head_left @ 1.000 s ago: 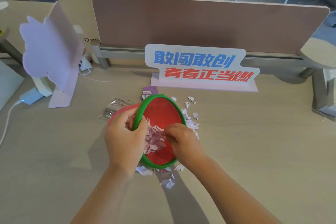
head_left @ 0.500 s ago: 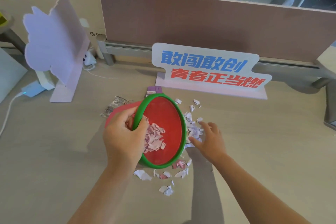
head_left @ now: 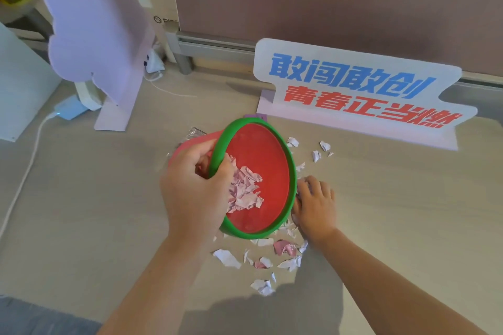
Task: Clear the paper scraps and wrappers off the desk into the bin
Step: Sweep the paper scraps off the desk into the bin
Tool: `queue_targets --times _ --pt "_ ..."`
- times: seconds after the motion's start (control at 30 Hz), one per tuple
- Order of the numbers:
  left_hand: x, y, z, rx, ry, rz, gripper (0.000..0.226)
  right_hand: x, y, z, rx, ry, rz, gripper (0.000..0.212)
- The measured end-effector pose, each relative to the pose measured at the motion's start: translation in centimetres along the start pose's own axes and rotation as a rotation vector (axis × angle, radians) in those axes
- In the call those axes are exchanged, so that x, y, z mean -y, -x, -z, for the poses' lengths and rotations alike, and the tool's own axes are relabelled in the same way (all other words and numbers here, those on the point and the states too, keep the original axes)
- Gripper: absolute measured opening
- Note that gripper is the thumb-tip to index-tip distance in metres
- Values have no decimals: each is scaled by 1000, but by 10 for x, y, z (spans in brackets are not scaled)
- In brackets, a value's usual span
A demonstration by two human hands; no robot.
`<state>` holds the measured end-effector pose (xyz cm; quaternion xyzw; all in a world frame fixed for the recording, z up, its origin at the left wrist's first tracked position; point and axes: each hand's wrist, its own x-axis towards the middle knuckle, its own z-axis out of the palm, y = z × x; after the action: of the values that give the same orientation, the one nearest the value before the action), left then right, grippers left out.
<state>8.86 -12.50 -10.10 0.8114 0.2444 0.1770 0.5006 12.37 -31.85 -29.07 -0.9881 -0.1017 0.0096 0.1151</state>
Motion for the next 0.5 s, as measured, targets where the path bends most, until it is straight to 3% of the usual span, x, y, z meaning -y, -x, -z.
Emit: queue_targets --times 0.17,0.27,0.3,0.37,0.5 --pt "-3 -4 -2 -13 -12 -18 43 -4 1 0 6 -36 136 14" --pt "-4 -5 -2 -26 -28 -30 43 -7 -1 6 133 -36 166 35" --pt "-5 -5 -1 -29 -33 -33 44 -7 -3 7 152 -31 159 33" --pt "-6 -4 0 -22 -34 -40 48 -5 -6 15 184 -92 66 16" --pt "-7 3 2 -7 6 -50 49 -2 -1 41 151 -283 -159 30"
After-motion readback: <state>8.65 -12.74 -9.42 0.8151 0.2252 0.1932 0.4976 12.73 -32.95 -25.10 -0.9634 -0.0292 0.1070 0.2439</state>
